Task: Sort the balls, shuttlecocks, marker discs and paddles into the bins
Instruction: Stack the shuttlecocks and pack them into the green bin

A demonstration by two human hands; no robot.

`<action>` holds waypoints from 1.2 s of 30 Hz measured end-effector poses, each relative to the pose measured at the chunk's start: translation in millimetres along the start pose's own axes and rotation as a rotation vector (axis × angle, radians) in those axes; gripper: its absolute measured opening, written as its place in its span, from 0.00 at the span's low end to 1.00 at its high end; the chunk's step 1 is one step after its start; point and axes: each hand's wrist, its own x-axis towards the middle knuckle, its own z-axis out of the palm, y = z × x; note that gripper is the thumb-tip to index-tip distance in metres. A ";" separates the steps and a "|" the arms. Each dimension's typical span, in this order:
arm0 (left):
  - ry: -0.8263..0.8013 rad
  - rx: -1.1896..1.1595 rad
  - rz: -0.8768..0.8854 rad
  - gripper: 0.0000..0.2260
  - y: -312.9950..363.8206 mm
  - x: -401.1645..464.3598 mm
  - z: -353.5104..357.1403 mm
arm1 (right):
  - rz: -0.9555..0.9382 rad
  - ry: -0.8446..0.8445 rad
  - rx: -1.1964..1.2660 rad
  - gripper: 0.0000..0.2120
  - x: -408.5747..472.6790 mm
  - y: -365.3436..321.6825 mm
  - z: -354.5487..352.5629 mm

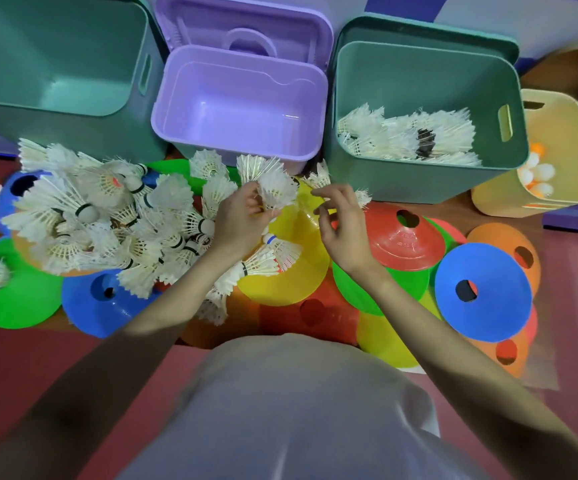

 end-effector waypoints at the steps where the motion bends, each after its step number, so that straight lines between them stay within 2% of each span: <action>1: 0.025 -0.017 -0.019 0.14 -2.0 -0.6 -4.4 | 0.022 -0.072 -0.048 0.15 -1.7 5.4 2.6; 4: 0.046 -0.073 -0.059 0.14 -12.0 -6.8 -14.8 | 0.035 -0.510 -0.301 0.24 -5.2 20.4 10.1; 6: 0.045 -0.085 -0.064 0.13 -19.0 -15.0 -19.7 | -0.029 -0.698 -0.466 0.27 -7.4 23.7 17.6; 8: 0.038 -0.088 -0.061 0.11 -25.8 -23.8 -23.6 | -0.078 -0.701 -0.541 0.23 -7.8 23.0 24.0; 11: 0.042 -0.083 -0.055 0.13 -31.1 -35.4 -26.5 | -0.025 -0.557 -0.517 0.13 -4.5 19.2 26.1; 13: 0.039 -0.083 -0.043 0.16 -31.1 -41.1 -26.9 | 0.045 -0.435 -0.461 0.11 -2.6 20.0 22.4; 15: 0.036 -0.075 -0.028 0.18 -30.2 -44.8 -26.7 | 0.072 -0.387 -0.427 0.12 -1.0 23.1 17.1; 18: 0.027 -0.065 -0.020 0.19 -30.6 -46.5 -28.3 | 0.056 -0.607 -0.463 0.22 0.8 26.6 12.9; 20: 0.023 -0.045 -0.020 0.18 -28.8 -46.9 -28.7 | 0.043 -0.713 -0.529 0.23 -1.0 28.6 15.3; 24: 0.031 0.010 0.015 0.14 -21.9 -47.9 -27.7 | 0.044 -0.569 -0.534 0.09 -6.1 29.5 21.9; 29: 0.055 0.098 0.056 0.09 -21.6 -52.8 -28.5 | 0.080 -0.337 -0.464 0.07 -9.4 24.9 7.8; 33: 0.078 0.183 0.089 0.11 -24.1 -55.2 -27.9 | 0.099 0.017 -0.080 0.04 -10.0 -3.2 -17.3; 36: 0.055 0.233 0.112 0.11 -26.4 -52.4 -25.3 | 0.116 0.132 0.185 0.05 -6.6 -29.7 -32.9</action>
